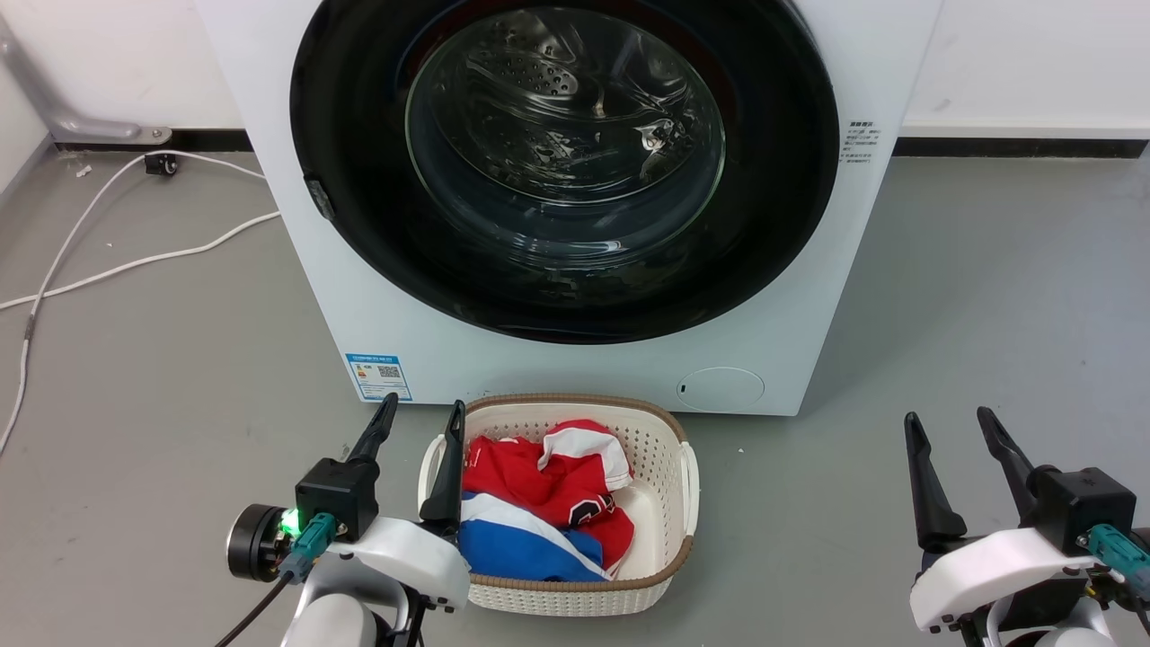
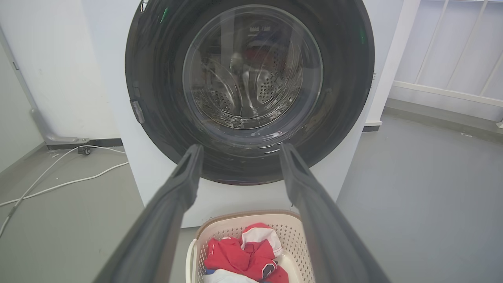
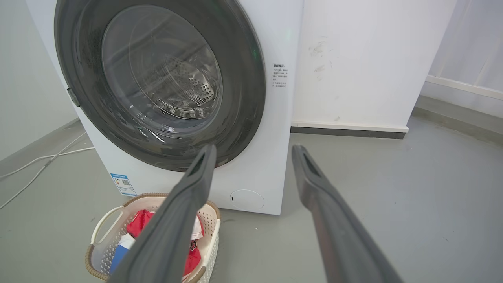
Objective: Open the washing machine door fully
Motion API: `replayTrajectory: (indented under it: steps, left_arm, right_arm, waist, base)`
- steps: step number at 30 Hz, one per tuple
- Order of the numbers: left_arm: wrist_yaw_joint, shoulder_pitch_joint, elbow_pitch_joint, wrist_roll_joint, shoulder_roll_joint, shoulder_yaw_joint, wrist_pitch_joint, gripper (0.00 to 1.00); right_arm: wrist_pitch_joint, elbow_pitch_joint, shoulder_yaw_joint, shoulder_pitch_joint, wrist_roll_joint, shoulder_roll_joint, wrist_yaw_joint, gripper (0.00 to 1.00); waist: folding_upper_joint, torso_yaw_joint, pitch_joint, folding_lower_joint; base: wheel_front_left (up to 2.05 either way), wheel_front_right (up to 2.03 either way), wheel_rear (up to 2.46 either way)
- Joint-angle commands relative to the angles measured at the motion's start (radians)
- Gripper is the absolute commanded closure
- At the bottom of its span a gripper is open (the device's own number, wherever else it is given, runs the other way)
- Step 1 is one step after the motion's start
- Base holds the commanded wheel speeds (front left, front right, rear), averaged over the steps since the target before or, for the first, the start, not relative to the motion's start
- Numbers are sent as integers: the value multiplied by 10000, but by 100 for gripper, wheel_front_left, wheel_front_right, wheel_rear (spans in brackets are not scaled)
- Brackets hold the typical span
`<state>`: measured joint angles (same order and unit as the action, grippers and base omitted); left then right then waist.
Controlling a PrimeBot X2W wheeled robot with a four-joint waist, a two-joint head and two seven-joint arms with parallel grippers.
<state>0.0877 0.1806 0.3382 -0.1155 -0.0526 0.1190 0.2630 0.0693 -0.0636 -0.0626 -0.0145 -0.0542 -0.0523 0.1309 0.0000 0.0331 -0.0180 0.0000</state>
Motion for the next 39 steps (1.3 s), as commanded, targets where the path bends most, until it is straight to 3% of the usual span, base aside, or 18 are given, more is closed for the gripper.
replayTrajectory:
  steps: [1, 6, 7, 12, 15, 18, 20, 28, 31, 36, 39]
  left_arm:
    - [21, 79, 11, 41, 13, -28, 24, 0]
    - [5, 99, 9, 90, 16, -50, 24, 0]
    - [-8, 99, 0, 127, 19, -65, 24, 0]
    - [-26, 95, -16, 166, 21, -107, 24, 0]
    - [-29, 102, -14, 191, 20, -121, 24, 0]
    - [-52, 96, -25, 196, 24, -120, 24, 0]
    - [-47, 87, -25, 184, 24, -118, 24, 0]
    - [-65, 84, -107, 196, 25, -146, 24, 0]
    - [-79, 142, -173, 160, 26, -159, 24, 0]
    - [-110, 330, -368, 170, 27, -196, 24, 0]
    - [-145, 551, -539, 207, 28, -203, 24, 0]
  right_arm:
    - [46, -8, -11, 60, -33, 35, -3, 0]
    - [63, -8, -11, 60, -44, 35, -3, 0]
    - [22, -4, 18, 68, -38, 35, -3, 100]
    - [-3, 43, 48, 111, -320, 33, -3, 100]
    - [-112, 10, 44, 158, -1105, 32, -3, 100]
    - [-241, -146, 28, 179, -3098, 32, -3, 100]
    - [-405, -232, 302, 137, -5230, 36, -1, 100]
    - [-896, 122, 679, -73, -11920, 15, -1, 100]
    - [-1102, 55, 370, -290, -13362, 15, -1, 100]
    - [-1640, -226, -359, -998, -14347, -95, -1, 100]
    - [-2049, -702, -837, -1787, -14859, -530, -1, 100]
  waist:
    - [0, -3, -2, 0]
    - [0, -8, -2, 0]
    - [0, -12, -6, 0]
    - [0, -29, -14, 0]
    - [0, -26, -18, 0]
    - [0, -23, -26, 0]
    - [0, -14, -26, 0]
    - [0, -36, 85, 0]
    - [0, -58, 208, 0]
    - [0, -142, 661, 0]
    - [0, -193, 1148, 0]
  base:
    - [0, 0, 0]
    - [0, 0, 0]
    - [0, 0, 0]
    - [0, 0, 0]
    - [0, 0, 0]
    - [0, 0, 0]
    - [0, 0, 0]
    - [0, 0, 0]
    - [0, 0, 0]
    - [0, 0, 0]
    - [0, 0, 0]
